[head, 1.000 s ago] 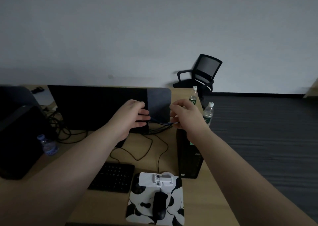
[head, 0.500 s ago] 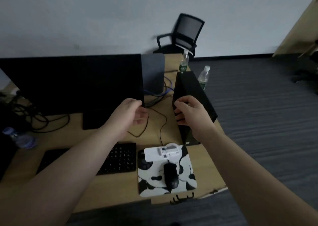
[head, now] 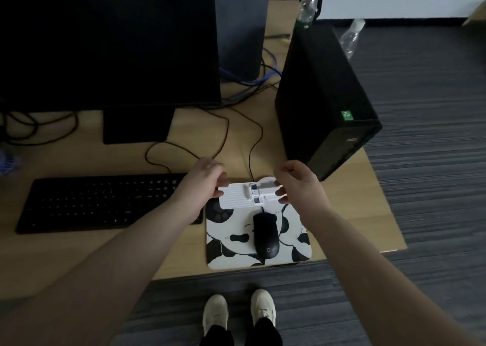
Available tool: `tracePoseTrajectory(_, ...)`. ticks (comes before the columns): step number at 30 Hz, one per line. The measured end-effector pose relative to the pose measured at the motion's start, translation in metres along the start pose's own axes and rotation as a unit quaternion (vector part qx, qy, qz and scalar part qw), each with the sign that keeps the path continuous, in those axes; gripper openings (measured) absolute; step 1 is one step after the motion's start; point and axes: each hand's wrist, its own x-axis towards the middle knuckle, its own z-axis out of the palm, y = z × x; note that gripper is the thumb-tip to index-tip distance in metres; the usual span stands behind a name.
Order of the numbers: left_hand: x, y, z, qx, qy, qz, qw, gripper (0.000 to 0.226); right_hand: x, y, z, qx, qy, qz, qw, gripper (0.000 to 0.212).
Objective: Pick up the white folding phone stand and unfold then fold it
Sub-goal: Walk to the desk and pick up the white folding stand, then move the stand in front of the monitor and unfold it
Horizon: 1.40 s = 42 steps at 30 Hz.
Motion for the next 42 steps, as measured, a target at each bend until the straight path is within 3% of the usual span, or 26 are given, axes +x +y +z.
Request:
tracePoseTrajectory(5, 0.015, -0.035, 0.010, 0.069, 0.031, 0.018, 0.997, 0.013, 0.024, 0.039, 0.005, -0.097, -0.010, -0.008, 0.995, 0.010)
tracePoseTrajectory(8, 0.025, -0.051, 0.013, 0.084, 0.042, -0.026, 0.995, 0.066, 0.038, 0.051, 0.004, -0.145, -0.004, -0.026, 0.989, 0.010)
tracePoseTrajectory(11, 0.034, -0.060, 0.018, 0.102, 0.028, -0.030, 0.994, 0.075, 0.050, 0.061, 0.004, -0.208, -0.001, -0.067, 0.976, 0.018)
tracePoseTrajectory(16, 0.043, -0.063, 0.028, 0.082, 0.044, -0.045, 0.995, 0.072, 0.065, 0.077, 0.007, -0.251, -0.034, -0.086, 0.964, 0.035)
tracePoseTrajectory(20, 0.053, -0.073, 0.037, 0.072, 0.062, -0.061, 0.994, 0.052, 0.072, 0.089, 0.006, -0.278, -0.073, -0.117, 0.950, 0.043)
tracePoseTrajectory(33, 0.063, -0.089, 0.039, 0.064, 0.093, -0.022, 0.993, 0.030, 0.091, 0.101, 0.005, -0.377, -0.102, -0.234, 0.890, 0.012)
tracePoseTrajectory(42, 0.035, -0.017, 0.005, 0.018, 0.123, 0.010, 0.992, 0.025, 0.087, 0.007, 0.004, -0.380, -0.109, -0.314, 0.863, 0.015)
